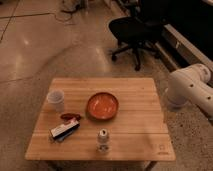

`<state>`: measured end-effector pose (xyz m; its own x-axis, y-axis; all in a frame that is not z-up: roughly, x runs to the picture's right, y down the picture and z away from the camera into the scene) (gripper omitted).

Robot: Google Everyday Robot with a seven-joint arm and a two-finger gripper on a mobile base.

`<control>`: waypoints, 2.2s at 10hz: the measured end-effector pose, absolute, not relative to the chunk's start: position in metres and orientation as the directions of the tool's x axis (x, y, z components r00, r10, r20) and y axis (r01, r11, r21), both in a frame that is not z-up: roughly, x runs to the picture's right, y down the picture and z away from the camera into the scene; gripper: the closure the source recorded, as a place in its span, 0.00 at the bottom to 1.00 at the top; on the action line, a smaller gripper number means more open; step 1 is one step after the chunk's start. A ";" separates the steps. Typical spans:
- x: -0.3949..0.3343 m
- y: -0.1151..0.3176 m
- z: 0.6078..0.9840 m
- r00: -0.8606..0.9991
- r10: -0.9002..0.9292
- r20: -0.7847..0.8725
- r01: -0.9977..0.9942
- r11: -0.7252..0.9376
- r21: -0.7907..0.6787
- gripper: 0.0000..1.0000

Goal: Knock the bottle over

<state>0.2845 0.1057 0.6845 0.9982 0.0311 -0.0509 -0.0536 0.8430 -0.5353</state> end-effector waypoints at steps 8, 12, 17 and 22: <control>0.284 0.106 0.684 0.998 0.031 -0.051 -0.054 0.843 -0.535 0.35; 0.284 0.106 0.684 0.998 0.031 -0.051 -0.054 0.843 -0.535 0.35; 0.284 0.106 0.684 0.998 0.031 -0.051 -0.054 0.843 -0.535 0.35; 0.268 0.117 0.686 1.000 0.003 -0.021 -0.014 0.847 -0.532 0.35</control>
<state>0.2676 0.1166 0.6863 0.9998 0.0027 -0.0214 -0.0137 0.8465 -0.5322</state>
